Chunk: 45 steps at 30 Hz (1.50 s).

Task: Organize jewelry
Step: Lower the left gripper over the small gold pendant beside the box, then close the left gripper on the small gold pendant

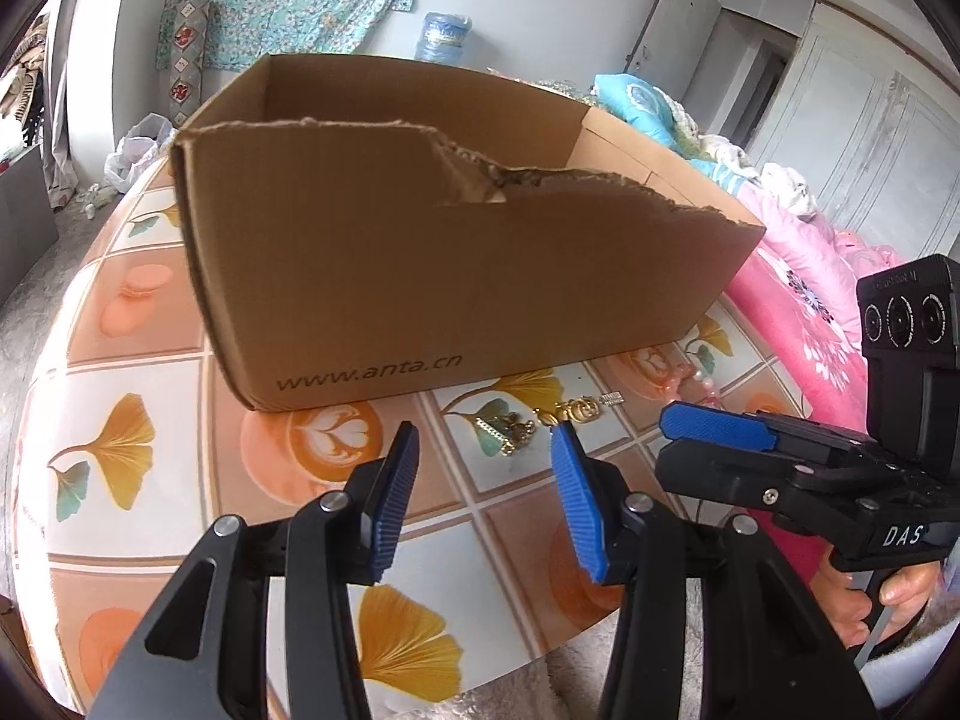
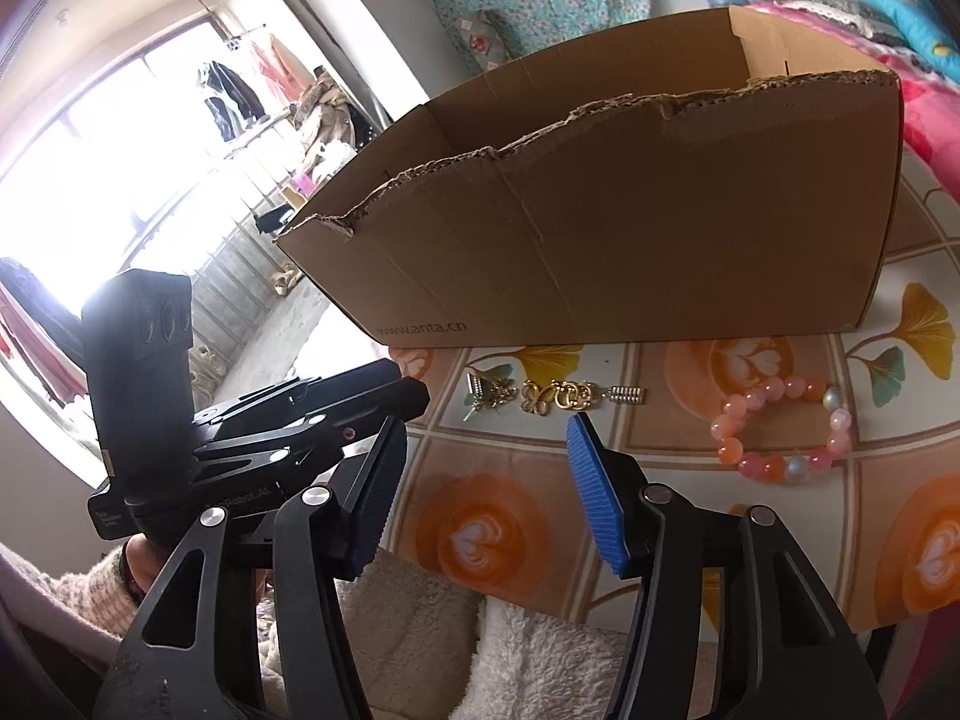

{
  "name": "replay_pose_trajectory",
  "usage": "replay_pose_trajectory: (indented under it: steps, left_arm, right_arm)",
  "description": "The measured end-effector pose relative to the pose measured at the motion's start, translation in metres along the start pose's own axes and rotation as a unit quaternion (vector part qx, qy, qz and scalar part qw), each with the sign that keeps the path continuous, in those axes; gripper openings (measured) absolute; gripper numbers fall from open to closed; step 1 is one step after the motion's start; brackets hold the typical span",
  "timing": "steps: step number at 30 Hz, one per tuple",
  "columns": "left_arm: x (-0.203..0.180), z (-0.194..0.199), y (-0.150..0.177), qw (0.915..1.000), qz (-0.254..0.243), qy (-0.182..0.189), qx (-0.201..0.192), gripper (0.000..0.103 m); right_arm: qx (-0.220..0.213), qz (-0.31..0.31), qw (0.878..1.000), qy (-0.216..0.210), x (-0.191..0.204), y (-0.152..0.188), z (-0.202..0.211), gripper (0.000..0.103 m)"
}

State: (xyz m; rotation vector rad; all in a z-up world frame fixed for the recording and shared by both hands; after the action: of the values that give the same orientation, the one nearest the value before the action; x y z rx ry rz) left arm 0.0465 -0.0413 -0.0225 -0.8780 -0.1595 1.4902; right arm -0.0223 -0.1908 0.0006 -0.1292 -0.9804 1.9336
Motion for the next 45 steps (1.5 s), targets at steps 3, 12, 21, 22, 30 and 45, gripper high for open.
replay_pose_trajectory:
  steps: [3, 12, 21, 22, 30, 45]
  left_arm:
    - [-0.005, -0.009, -0.003, 0.9999, -0.007, 0.000, 0.014, 0.036]
    - [-0.017, -0.031, -0.009, 0.9975, -0.035, -0.044, 0.042, 0.025]
    - [-0.012, -0.022, -0.004, 0.9944, -0.047, -0.077, 0.055, 0.015]
    - [-0.012, -0.022, -0.004, 0.9945, -0.044, -0.076, 0.057, 0.015]
    - [-0.012, -0.029, -0.011, 0.9961, 0.001, -0.053, 0.071, 0.015]
    - [-0.032, -0.039, -0.008, 0.9886, -0.069, -0.122, 0.055, 0.015]
  right_arm:
    - [0.004, -0.003, 1.000, 0.008, -0.004, 0.000, 0.000, 0.052]
    - [0.005, -0.012, 1.000, 0.010, -0.011, 0.004, 0.001, 0.052]
    - [0.000, -0.016, 1.000, 0.002, -0.017, 0.006, 0.002, 0.052]
    - [-0.002, -0.016, 1.000, 0.002, -0.017, 0.006, 0.003, 0.052]
    - [-0.010, -0.016, 1.000, 0.005, -0.022, 0.010, 0.013, 0.052]
    - [-0.008, -0.019, 1.000, 0.009, -0.018, 0.010, 0.009, 0.052]
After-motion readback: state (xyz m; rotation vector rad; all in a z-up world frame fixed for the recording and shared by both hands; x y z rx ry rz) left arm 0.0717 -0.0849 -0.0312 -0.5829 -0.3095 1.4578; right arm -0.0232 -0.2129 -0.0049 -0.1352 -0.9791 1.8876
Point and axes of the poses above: each gripper's, at about its wrist camera, not at the fingertips, and z roughly against the way its jaws point, x to its left, y to its underside, the point moved 2 cm from there along -z, roughly the way its jaws point, and after that the axes turned 12 degrees about z, right-handed, at the moved point
